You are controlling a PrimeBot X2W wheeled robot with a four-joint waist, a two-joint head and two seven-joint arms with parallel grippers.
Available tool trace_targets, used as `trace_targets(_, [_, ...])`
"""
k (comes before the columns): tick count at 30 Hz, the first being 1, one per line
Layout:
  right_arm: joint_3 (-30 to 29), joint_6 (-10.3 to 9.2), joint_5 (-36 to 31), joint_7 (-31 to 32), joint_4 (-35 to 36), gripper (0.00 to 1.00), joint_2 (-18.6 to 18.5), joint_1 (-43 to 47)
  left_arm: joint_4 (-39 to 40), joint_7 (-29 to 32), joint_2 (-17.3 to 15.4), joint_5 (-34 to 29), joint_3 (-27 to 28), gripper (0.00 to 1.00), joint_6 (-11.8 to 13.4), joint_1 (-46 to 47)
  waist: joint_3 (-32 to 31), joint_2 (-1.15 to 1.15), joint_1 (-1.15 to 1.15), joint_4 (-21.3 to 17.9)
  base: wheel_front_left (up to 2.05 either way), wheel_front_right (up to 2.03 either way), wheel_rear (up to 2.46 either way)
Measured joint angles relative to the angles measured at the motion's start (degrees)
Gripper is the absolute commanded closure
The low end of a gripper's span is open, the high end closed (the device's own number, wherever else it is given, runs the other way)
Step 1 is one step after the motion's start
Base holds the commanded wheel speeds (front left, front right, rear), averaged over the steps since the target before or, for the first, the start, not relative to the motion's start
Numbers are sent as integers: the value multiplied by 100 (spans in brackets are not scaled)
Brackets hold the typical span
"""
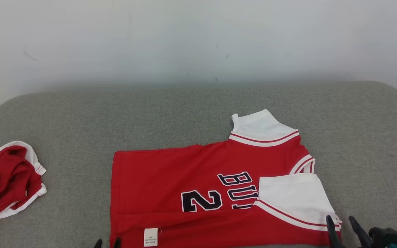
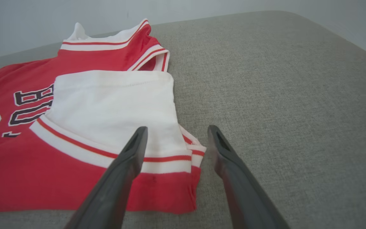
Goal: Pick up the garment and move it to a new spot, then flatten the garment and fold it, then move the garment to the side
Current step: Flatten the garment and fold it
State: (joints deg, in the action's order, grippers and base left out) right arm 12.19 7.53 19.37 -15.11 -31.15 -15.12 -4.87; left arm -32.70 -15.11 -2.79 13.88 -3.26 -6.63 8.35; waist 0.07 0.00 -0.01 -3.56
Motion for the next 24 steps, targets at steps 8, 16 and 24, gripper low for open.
trace_targets(8, [-324,0,-334,-1,241,0,41,-201,285,0,-5,-304,-91,0,207,12,88,0,1,31,0,0,0])
trace_targets(16, [-416,0,-642,-1,461,0,131,-411,792,0,-7,-571,-26,0,421,32,109,0,1,9,0,0,0])
trace_targets(24, [-260,0,-727,-1,411,0,137,-1067,828,0,-24,-897,101,0,311,622,358,0,1,-21,0,0,0])
